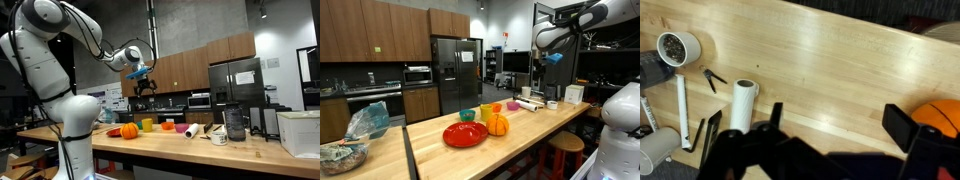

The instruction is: Put the purple bowl on the red plate then put the bowl on the table.

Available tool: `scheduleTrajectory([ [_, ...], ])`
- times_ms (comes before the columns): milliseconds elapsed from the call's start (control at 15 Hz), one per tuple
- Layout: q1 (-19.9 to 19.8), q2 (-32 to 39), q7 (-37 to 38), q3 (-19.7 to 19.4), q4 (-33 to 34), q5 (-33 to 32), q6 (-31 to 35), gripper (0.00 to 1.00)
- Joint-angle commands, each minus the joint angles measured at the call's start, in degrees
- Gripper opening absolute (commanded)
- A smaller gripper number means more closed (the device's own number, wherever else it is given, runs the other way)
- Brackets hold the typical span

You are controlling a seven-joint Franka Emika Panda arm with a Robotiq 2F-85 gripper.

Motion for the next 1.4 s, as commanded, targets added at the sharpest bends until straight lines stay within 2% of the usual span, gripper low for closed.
scheduleTrajectory([
  [0,-0.15,1.07,0.01,0.13,0.61,0.51,0.94,1.00],
  [333,0.19,6.78,-1.61,-0.82,3.07,0.98,7.69,1.00],
  [733,0.81,17.92,-6.46,-1.50,8.21,3.97,17.25,1.00],
  [1067,1.06,26.34,-10.48,0.01,12.02,6.79,24.87,1.00],
  [1333,1.29,32.26,-12.10,1.96,16.07,8.20,27.16,1.00],
])
